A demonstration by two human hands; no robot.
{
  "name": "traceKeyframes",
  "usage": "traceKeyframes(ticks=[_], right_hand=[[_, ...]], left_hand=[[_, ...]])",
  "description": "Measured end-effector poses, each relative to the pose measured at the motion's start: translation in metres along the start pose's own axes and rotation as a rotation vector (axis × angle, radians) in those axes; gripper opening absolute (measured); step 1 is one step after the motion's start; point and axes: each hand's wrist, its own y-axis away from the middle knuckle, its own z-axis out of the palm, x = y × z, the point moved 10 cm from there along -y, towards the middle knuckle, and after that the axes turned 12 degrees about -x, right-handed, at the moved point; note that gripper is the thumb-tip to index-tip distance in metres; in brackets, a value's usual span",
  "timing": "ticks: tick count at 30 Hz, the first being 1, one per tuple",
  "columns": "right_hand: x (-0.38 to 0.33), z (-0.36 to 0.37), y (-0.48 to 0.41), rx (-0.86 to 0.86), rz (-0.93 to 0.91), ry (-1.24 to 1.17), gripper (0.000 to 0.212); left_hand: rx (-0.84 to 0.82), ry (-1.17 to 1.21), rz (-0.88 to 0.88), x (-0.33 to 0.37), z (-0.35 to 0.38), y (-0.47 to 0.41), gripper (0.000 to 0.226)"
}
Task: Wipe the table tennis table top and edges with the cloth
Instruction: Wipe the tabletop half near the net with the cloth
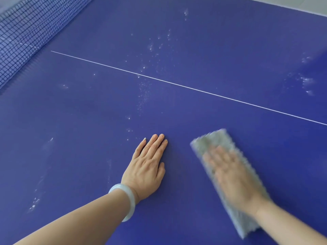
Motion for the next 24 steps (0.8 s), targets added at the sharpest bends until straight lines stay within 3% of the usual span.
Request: traceKeyframes(ticks=[2,4,5,6,9,11,12,15,16,17,21,24], right_hand=[[0.095,-0.018,-0.011,0.054,0.475,-0.170,0.055],[0.132,-0.026,-0.022,0.064,0.826,-0.371,0.053],[0.114,-0.028,-0.034,0.067,0.830,-0.398,0.053],[0.081,-0.031,-0.048,0.097,0.717,-0.352,0.053],[-0.053,-0.013,-0.054,0.061,0.112,-0.139,0.055],[-0.047,-0.011,-0.053,0.014,-0.049,-0.095,0.056],[-0.012,-0.017,-0.060,0.041,0.044,-0.115,0.056],[0.110,-0.030,-0.081,0.025,0.678,-0.310,0.055],[0.115,-0.031,-0.091,0.001,0.794,-0.360,0.055],[0.099,-0.034,-0.104,0.003,0.792,-0.389,0.055],[-0.046,-0.031,-0.121,0.019,0.339,-0.275,0.057],[-0.068,-0.023,-0.099,-0.017,0.333,-0.248,0.058]], left_hand=[[0.001,-0.009,-0.012,0.000,-0.001,0.000,0.066],[0.004,-0.004,-0.014,0.001,-0.002,0.001,0.066],[0.002,-0.003,-0.012,0.001,-0.002,0.001,0.066],[0.002,-0.005,-0.011,0.000,-0.002,0.001,0.066],[0.014,0.000,-0.009,0.001,-0.004,0.001,0.065],[0.021,-0.004,-0.008,0.000,-0.005,0.001,0.064],[0.028,-0.004,-0.005,0.000,-0.005,0.002,0.064],[0.038,0.003,-0.006,0.000,-0.005,0.003,0.064],[0.042,0.004,-0.007,0.000,-0.006,0.003,0.064],[0.042,0.006,-0.003,0.001,-0.005,0.003,0.064],[0.040,0.037,0.011,0.000,-0.009,0.004,0.064],[0.039,0.151,0.076,0.000,-0.017,0.009,0.063]])
